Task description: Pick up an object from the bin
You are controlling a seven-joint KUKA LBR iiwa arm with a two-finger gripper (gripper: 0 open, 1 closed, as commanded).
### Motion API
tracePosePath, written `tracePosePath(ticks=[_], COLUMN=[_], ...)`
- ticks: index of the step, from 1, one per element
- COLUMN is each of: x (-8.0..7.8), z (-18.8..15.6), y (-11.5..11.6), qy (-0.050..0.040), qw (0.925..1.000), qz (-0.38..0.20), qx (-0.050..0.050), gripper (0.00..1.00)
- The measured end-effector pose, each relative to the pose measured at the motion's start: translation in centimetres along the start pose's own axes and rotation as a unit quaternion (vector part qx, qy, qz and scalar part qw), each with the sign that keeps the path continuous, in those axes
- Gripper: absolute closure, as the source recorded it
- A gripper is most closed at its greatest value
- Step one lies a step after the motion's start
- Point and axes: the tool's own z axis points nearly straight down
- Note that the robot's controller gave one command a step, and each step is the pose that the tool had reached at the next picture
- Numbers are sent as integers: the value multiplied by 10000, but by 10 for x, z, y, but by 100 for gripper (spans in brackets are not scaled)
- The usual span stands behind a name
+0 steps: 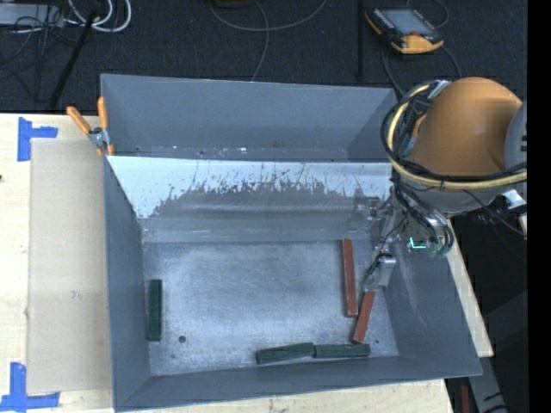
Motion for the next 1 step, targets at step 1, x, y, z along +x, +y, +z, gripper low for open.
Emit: tracePosePath(ticks=[1], x=[41], z=[154], y=[-66], qy=[-33], qw=[9993], qz=[-367], qx=[3], gripper=[0])
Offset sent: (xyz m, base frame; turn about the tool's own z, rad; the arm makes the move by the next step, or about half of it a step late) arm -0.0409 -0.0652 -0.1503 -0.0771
